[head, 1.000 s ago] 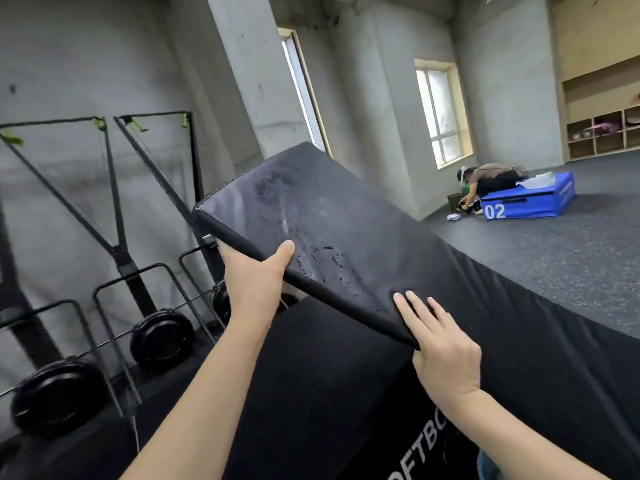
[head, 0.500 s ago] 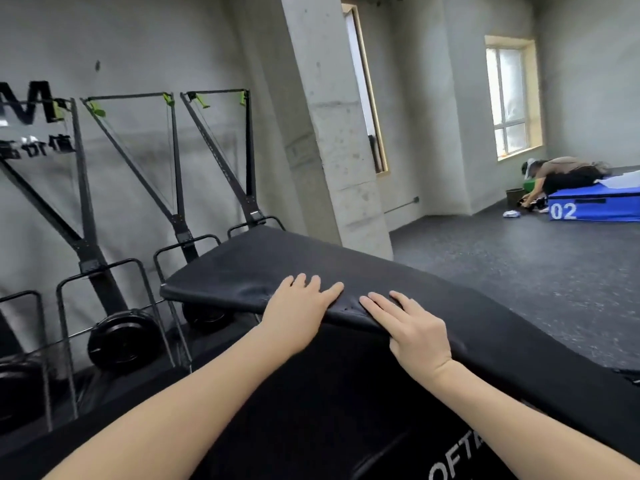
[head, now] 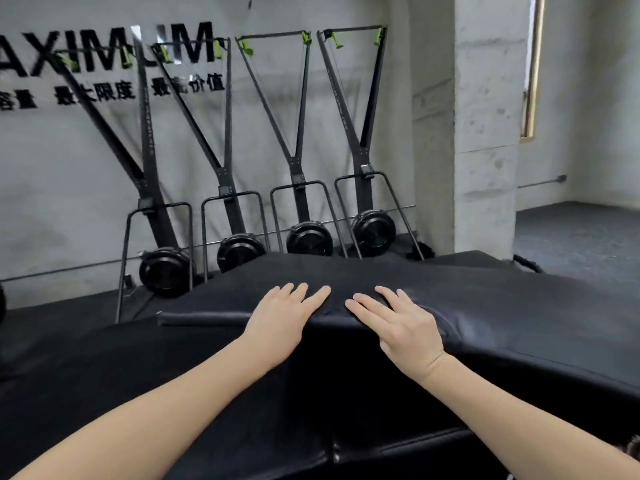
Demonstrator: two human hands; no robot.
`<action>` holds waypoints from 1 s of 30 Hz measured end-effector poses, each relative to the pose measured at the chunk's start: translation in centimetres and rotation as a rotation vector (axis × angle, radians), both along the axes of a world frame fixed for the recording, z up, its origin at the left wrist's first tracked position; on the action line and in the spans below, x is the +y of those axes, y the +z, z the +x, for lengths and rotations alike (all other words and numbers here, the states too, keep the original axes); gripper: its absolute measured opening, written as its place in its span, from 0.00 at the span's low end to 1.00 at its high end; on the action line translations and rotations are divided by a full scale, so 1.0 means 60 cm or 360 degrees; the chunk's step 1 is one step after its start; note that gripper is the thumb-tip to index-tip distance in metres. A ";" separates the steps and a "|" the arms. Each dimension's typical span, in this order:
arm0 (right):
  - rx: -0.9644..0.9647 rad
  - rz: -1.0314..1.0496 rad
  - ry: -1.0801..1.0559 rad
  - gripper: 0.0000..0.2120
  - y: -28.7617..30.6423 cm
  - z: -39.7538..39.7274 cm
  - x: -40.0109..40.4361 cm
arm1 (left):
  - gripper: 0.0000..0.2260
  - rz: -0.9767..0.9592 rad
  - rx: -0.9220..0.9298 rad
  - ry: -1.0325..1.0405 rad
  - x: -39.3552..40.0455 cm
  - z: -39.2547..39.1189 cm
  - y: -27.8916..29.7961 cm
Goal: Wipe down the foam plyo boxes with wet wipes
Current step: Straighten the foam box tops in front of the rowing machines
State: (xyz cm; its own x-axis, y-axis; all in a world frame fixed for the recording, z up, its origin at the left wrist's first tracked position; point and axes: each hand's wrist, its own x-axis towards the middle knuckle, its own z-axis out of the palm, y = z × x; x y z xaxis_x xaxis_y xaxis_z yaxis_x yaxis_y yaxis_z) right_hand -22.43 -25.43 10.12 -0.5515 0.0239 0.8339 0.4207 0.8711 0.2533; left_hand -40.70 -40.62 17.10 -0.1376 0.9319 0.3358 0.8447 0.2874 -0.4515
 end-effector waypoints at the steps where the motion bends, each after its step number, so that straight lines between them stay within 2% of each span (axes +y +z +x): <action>1: -0.0029 -0.0001 0.0043 0.33 -0.005 -0.016 -0.016 | 0.37 0.0010 -0.0031 0.0045 -0.022 -0.012 -0.012; 7: -0.0225 0.0014 0.0261 0.34 -0.054 -0.104 -0.111 | 0.40 0.0130 -0.0233 0.0197 -0.159 -0.071 -0.094; 12: -0.0355 -0.0028 0.0392 0.33 -0.110 -0.165 -0.185 | 0.45 0.0170 -0.0125 0.0263 -0.253 -0.121 -0.164; 18: -0.0669 -0.0099 0.0406 0.34 -0.174 -0.182 -0.204 | 0.45 0.0116 -0.0267 0.0363 -0.282 -0.139 -0.262; 20: -0.0812 -0.0186 0.0376 0.33 -0.206 -0.163 -0.189 | 0.41 0.0029 -0.0345 0.0366 -0.267 -0.123 -0.294; 22: -0.1014 -0.0372 0.0292 0.38 -0.233 -0.138 -0.172 | 0.37 -0.0132 -0.0406 0.0364 -0.245 -0.105 -0.324; 26: -0.1382 -0.0762 -0.0120 0.48 -0.270 -0.131 -0.149 | 0.40 -0.0306 -0.0525 0.0455 -0.205 -0.090 -0.379; 30: -0.1512 -0.0806 -0.0270 0.51 -0.297 -0.153 -0.136 | 0.38 -0.0314 -0.0602 0.0537 -0.189 -0.096 -0.410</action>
State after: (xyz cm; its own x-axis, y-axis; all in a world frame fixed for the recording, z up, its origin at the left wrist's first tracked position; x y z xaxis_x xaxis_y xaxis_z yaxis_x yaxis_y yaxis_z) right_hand -31.59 -33.60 -7.72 -0.9226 0.3812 -0.0594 0.3674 0.9150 0.1666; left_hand -46.46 -51.93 -7.50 -0.5171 0.8554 0.0283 0.8343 0.5112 -0.2065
